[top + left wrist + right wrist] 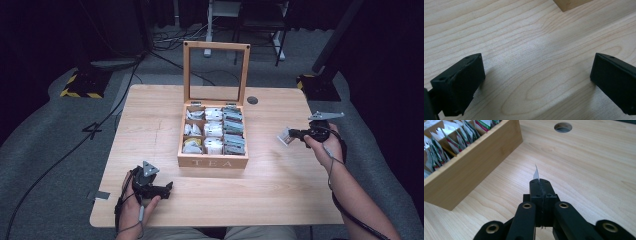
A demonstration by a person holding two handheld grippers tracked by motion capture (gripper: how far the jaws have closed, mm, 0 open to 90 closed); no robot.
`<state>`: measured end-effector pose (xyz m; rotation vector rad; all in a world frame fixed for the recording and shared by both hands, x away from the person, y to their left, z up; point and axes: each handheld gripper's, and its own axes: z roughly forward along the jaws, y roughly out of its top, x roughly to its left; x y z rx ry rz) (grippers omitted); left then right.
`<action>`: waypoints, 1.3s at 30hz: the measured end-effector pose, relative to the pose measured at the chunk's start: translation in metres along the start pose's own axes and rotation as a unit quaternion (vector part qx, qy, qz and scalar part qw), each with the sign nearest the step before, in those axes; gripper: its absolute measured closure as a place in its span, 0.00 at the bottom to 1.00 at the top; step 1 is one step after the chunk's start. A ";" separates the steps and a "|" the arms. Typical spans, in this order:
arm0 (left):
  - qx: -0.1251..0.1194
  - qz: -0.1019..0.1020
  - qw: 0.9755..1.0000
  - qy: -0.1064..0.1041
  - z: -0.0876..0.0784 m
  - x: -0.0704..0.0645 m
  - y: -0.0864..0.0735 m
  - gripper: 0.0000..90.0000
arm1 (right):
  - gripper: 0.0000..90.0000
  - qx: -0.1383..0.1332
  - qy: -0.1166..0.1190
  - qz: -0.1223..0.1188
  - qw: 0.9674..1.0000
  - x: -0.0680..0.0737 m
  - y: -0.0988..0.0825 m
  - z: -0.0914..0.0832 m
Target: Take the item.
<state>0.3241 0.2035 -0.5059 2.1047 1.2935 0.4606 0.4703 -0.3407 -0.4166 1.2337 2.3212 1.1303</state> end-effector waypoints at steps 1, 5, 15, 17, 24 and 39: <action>0.000 0.000 1.000 0.000 0.000 0.000 0.000 0.00 | 1.00 0.001 0.000 -0.001 1.000 -0.001 -0.001 0.001; 0.000 0.000 1.000 0.000 0.000 0.000 0.000 0.00 | 1.00 0.008 -0.004 0.006 1.000 -0.003 -0.005 0.004; 0.000 0.000 1.000 0.000 0.000 0.000 0.000 0.00 | 1.00 0.040 -0.007 0.025 0.999 -0.006 -0.013 0.011; 0.000 0.000 1.000 0.000 0.000 0.000 0.000 0.00 | 1.00 0.047 -0.009 0.028 0.998 -0.008 -0.014 0.012; 0.000 0.000 1.000 0.000 0.000 0.000 0.000 0.00 | 0.92 0.059 -0.013 0.037 0.997 -0.011 -0.017 0.016; -0.001 -0.001 1.000 0.000 0.000 0.000 0.000 0.00 | 0.51 0.029 -0.047 0.044 0.997 -0.025 -0.026 0.020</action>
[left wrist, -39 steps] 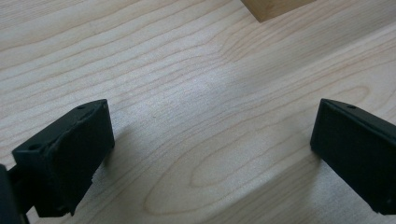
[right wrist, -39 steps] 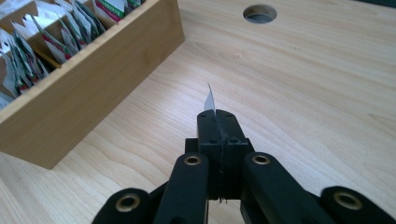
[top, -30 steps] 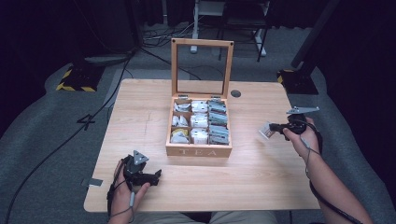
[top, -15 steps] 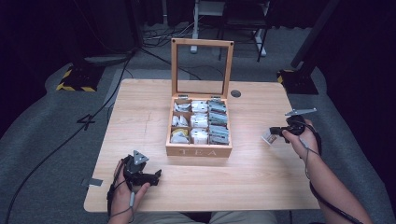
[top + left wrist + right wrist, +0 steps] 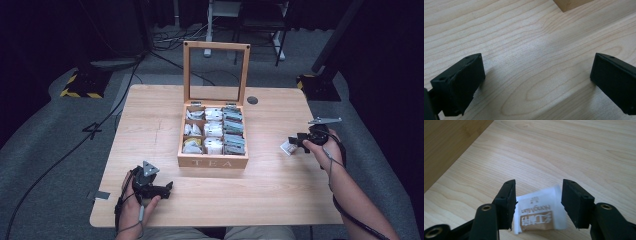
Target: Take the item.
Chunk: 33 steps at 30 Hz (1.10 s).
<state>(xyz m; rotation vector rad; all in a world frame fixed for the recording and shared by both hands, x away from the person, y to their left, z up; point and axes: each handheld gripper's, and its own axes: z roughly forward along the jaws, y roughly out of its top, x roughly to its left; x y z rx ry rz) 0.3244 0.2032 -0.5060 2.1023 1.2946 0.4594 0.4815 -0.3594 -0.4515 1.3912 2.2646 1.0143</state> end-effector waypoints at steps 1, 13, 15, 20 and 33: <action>0.000 0.000 1.000 0.000 0.000 0.000 0.000 0.00 | 0.51 -0.004 0.000 0.001 1.000 -0.001 0.000 -0.002; 0.001 0.000 1.000 0.003 -0.001 0.000 0.000 0.00 | 0.48 -0.040 0.019 -0.025 0.999 0.012 0.001 -0.033; 0.000 0.000 1.000 0.005 -0.001 -0.001 -0.001 0.00 | 0.48 -0.051 0.030 -0.030 0.998 0.018 0.000 -0.041; 0.000 -0.003 1.000 0.005 -0.001 -0.001 -0.001 0.00 | 0.47 -0.073 0.059 -0.040 0.995 0.035 -0.010 -0.058; 0.000 -0.002 1.000 0.004 -0.001 -0.001 -0.001 0.00 | 0.46 -0.094 0.099 -0.073 0.988 0.074 -0.045 -0.081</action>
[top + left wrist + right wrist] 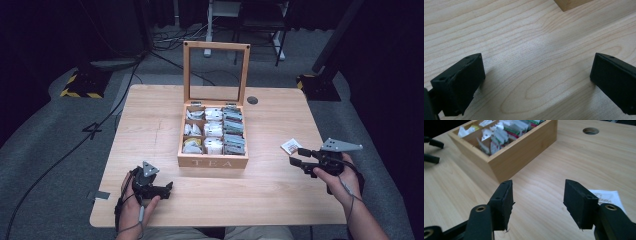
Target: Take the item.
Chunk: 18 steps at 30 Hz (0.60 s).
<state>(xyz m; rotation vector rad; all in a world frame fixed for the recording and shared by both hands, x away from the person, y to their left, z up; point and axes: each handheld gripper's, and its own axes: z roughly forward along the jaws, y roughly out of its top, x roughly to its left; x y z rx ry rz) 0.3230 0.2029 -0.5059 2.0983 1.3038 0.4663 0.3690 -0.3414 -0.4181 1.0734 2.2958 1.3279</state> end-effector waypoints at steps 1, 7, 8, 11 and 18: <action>0.000 0.000 1.000 0.000 0.000 0.000 0.000 0.00 | 0.46 0.000 0.000 0.000 1.000 0.000 0.000 0.000; 0.000 0.000 1.000 0.000 0.000 0.000 0.000 0.00 | 0.45 0.017 0.017 -0.019 1.000 0.019 -0.024 0.009; 0.000 0.000 1.000 0.000 0.000 0.000 0.000 0.00 | 0.45 0.018 0.020 -0.018 0.999 0.021 -0.027 0.011; 0.000 0.000 1.000 0.000 0.000 0.000 0.000 0.00 | 0.44 0.024 0.026 -0.019 0.999 0.025 -0.035 0.018; 0.000 0.000 1.000 0.000 0.000 0.000 0.000 0.00 | 0.41 0.052 0.025 -0.032 0.998 0.030 -0.051 0.033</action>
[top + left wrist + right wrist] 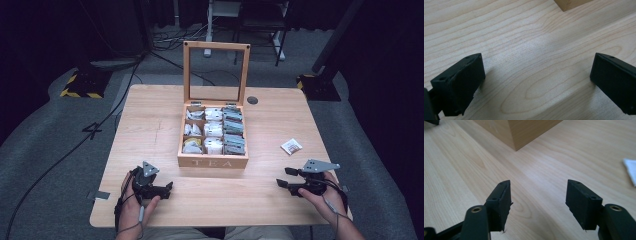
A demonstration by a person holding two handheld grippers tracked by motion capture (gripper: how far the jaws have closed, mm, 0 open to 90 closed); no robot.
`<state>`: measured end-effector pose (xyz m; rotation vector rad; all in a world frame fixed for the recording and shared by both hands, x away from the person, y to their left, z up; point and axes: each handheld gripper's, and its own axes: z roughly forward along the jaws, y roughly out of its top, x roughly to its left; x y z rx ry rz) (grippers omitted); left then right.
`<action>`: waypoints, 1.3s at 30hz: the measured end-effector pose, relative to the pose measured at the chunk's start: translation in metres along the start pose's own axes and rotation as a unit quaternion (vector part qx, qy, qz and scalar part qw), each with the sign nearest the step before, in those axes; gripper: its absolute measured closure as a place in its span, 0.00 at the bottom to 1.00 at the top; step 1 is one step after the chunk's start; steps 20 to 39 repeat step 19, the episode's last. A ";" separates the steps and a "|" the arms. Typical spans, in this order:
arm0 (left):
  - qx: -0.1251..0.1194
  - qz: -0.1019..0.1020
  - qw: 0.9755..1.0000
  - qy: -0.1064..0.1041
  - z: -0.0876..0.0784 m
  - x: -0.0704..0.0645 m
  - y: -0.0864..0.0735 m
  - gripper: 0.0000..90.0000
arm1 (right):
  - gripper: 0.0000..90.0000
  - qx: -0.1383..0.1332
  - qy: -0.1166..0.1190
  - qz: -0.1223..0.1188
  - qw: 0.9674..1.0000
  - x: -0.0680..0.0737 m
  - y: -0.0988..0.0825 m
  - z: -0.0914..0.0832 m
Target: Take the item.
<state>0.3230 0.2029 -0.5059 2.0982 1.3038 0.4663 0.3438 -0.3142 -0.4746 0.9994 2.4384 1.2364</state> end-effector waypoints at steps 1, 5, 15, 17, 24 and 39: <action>0.000 0.000 1.000 0.000 0.000 0.000 0.000 0.00 | 0.40 0.006 0.015 0.010 1.000 0.003 -0.004 0.006; 0.000 0.000 1.000 0.000 0.000 0.000 0.000 0.00 | 0.37 0.025 0.018 0.004 1.000 0.008 -0.011 0.016; 0.000 0.000 1.000 0.000 0.000 0.000 0.000 0.00 | 0.18 0.039 -0.011 -0.058 0.997 0.019 -0.016 0.031; 0.001 0.001 1.000 0.000 0.000 0.000 0.000 0.00 | 0.17 0.038 -0.008 -0.057 0.998 0.018 -0.016 0.032; 0.001 0.001 1.000 0.000 0.000 0.000 0.000 0.00 | 0.17 0.038 -0.008 -0.057 0.998 0.018 -0.016 0.032; 0.001 0.001 1.000 0.000 0.000 0.000 0.000 0.00 | 0.17 0.038 -0.008 -0.057 0.998 0.018 -0.016 0.032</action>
